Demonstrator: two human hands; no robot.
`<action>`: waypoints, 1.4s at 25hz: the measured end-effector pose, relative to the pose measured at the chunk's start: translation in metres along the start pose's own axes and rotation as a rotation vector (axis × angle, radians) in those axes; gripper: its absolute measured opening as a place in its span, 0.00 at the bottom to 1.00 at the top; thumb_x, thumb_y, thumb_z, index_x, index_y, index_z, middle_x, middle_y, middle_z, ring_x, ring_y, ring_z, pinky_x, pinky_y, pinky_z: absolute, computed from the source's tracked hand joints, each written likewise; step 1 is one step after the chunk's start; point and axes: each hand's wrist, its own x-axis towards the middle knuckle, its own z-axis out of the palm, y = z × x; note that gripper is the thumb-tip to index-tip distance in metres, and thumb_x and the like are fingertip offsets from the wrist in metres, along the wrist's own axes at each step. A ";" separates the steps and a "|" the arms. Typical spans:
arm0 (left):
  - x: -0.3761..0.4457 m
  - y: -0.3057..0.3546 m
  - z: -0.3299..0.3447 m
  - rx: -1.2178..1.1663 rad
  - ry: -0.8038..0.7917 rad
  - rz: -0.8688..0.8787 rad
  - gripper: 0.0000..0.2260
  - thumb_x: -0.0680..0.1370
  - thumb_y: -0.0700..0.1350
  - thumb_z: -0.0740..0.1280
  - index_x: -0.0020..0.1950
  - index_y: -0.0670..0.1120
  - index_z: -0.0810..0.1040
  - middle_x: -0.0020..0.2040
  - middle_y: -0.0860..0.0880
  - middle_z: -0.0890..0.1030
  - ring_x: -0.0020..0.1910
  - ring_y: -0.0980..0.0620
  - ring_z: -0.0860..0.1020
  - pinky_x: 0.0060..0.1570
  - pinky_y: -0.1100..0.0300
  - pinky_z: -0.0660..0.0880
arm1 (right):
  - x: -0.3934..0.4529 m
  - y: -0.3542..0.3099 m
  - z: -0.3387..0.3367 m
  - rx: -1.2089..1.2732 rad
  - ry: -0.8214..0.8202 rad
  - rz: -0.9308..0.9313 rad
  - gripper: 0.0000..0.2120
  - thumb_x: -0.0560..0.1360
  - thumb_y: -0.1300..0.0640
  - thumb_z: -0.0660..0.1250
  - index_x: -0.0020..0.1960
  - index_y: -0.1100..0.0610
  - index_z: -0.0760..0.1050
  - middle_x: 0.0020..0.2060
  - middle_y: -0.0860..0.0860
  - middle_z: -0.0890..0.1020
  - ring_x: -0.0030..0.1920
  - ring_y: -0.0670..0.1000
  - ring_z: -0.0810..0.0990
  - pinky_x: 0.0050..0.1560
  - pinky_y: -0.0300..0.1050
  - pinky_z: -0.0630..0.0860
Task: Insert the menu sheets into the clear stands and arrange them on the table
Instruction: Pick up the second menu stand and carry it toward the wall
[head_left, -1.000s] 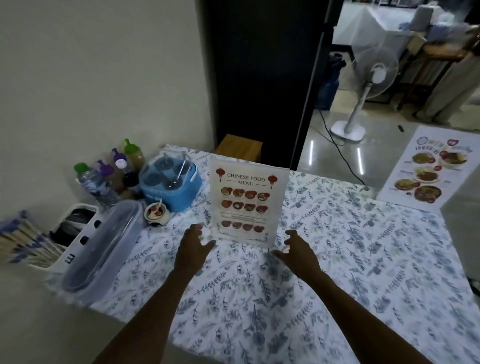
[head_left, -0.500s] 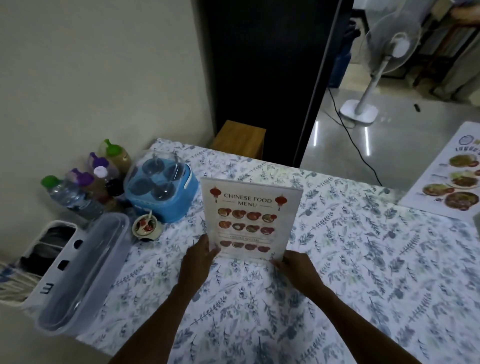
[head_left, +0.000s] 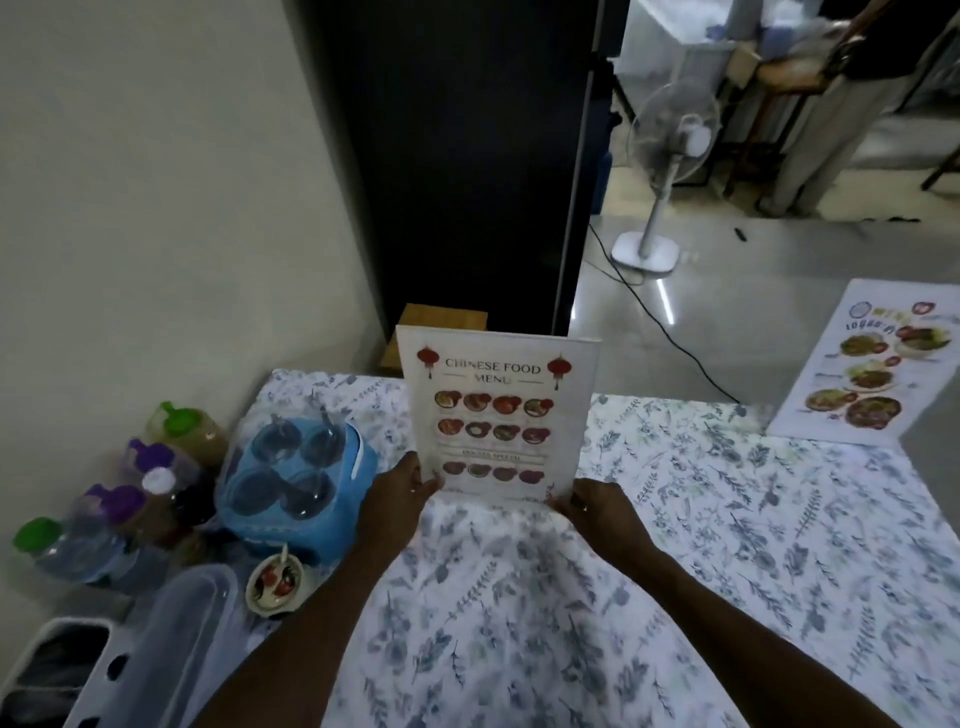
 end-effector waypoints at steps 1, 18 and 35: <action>0.020 0.000 -0.009 -0.034 -0.021 0.024 0.18 0.72 0.62 0.68 0.53 0.51 0.77 0.46 0.50 0.86 0.46 0.51 0.84 0.46 0.48 0.80 | 0.009 -0.009 -0.005 -0.004 0.026 0.002 0.17 0.79 0.47 0.66 0.48 0.61 0.83 0.41 0.58 0.87 0.39 0.55 0.85 0.40 0.51 0.80; 0.239 -0.138 -0.225 0.138 0.011 -0.189 0.12 0.73 0.47 0.74 0.51 0.40 0.82 0.48 0.41 0.85 0.47 0.42 0.83 0.51 0.51 0.79 | 0.256 -0.201 0.143 0.170 0.020 -0.016 0.13 0.77 0.50 0.70 0.54 0.58 0.82 0.48 0.51 0.86 0.46 0.49 0.83 0.43 0.35 0.81; 0.264 -0.166 -0.223 0.465 0.024 -0.406 0.12 0.78 0.42 0.65 0.59 0.37 0.77 0.58 0.38 0.80 0.56 0.38 0.80 0.54 0.50 0.78 | 0.327 -0.235 0.241 0.126 -0.203 0.056 0.16 0.78 0.50 0.68 0.61 0.59 0.81 0.56 0.57 0.86 0.53 0.55 0.85 0.51 0.43 0.79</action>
